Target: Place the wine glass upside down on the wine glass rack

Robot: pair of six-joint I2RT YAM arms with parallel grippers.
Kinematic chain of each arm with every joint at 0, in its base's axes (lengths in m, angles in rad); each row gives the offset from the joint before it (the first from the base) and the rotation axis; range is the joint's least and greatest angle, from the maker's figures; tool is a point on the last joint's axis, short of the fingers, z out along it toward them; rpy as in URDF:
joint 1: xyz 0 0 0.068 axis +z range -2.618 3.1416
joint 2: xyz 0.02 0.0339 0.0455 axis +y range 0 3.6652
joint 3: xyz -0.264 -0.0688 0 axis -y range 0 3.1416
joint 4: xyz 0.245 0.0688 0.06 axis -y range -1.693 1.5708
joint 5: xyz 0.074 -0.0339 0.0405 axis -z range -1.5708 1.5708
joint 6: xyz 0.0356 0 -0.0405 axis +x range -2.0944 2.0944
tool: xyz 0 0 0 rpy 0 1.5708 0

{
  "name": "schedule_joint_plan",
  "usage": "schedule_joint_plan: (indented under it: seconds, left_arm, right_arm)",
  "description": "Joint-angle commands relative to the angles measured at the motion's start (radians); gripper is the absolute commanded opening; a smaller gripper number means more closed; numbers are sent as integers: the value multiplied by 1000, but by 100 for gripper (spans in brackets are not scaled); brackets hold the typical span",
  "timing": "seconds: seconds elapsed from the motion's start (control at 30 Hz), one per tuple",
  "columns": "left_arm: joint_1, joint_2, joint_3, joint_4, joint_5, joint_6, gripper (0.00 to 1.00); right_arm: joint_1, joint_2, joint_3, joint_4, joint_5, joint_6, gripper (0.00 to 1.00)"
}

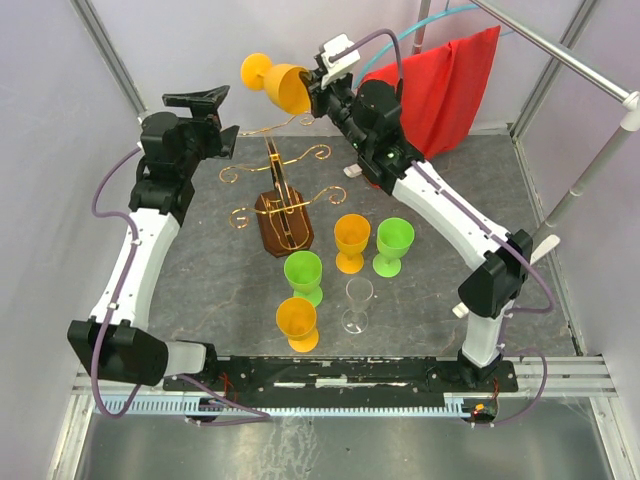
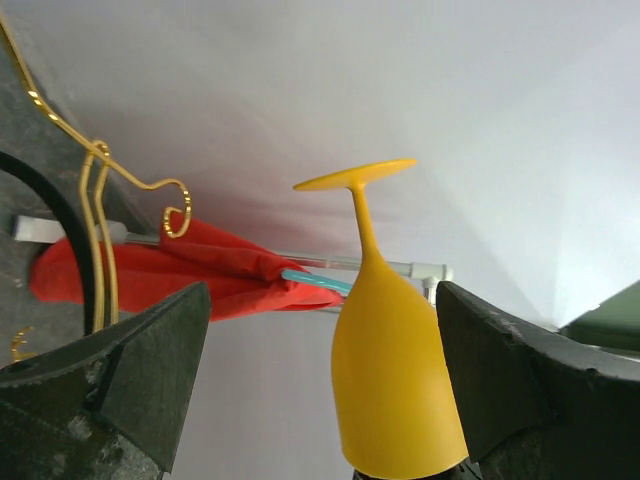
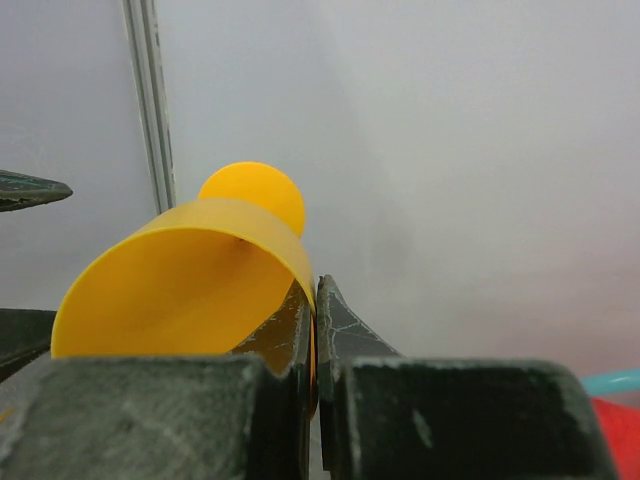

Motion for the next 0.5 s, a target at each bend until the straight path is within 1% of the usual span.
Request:
schedule_joint_plan:
  seconds: [0.0,0.3,0.47]
  left_arm:
    - [-4,-55,-17,103,-33,-78,99]
    - [-7,-61,-39,115,-31,-86,91]
    - [-7,-92,-76,126,-39,-93,85]
  right_arm:
    - [36,-6,5,123,28,-20,1]
    - [125,1,-33,120,45,-26,1]
    - [160,-5,-69,127,43,-16,1]
